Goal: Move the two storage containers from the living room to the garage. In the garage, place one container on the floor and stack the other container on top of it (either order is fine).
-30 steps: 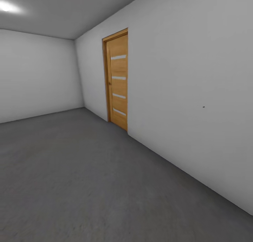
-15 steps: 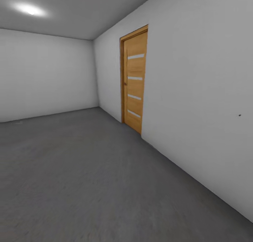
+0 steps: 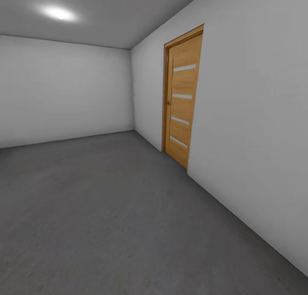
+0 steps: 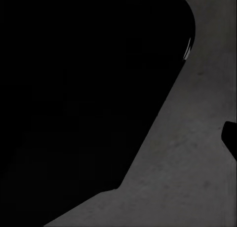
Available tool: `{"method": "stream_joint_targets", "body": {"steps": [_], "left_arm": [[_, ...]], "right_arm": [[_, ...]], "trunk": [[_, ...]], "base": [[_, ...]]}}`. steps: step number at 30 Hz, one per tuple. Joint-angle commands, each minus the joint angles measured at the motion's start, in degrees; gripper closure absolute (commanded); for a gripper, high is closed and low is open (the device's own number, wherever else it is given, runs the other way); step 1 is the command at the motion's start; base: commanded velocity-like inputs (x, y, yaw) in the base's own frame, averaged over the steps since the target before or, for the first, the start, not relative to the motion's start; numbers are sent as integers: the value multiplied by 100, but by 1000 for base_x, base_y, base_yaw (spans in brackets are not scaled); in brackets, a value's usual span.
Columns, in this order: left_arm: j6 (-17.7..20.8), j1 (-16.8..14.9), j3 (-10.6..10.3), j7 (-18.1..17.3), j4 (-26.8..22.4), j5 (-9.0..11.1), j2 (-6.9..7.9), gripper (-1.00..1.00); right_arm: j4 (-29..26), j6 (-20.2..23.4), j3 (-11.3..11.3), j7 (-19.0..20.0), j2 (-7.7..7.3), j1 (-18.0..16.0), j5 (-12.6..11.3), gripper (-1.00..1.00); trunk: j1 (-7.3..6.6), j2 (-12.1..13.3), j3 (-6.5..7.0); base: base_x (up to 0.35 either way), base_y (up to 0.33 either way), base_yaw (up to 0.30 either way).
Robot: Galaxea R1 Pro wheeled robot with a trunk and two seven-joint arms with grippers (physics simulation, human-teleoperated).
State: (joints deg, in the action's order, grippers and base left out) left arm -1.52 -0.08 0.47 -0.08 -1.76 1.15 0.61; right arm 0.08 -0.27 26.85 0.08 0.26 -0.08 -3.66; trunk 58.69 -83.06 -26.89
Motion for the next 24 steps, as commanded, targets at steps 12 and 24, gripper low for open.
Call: {"method": "stream_joint_targets", "body": {"steps": [12,24], "left_arm": [[-6,-1,5,-1,0,25,-4,-100],[-6,-1,5,-1,0,25,-8,-100]], "right_arm": [[1,-8,39,1,0,-1,-34,-100],[1,-6,107,1,-15,-1,5,-100]], "trunk": [[3,-2,-4],[3,-2,-4]], "base": [[325,0,3],[325,0,0]]}}
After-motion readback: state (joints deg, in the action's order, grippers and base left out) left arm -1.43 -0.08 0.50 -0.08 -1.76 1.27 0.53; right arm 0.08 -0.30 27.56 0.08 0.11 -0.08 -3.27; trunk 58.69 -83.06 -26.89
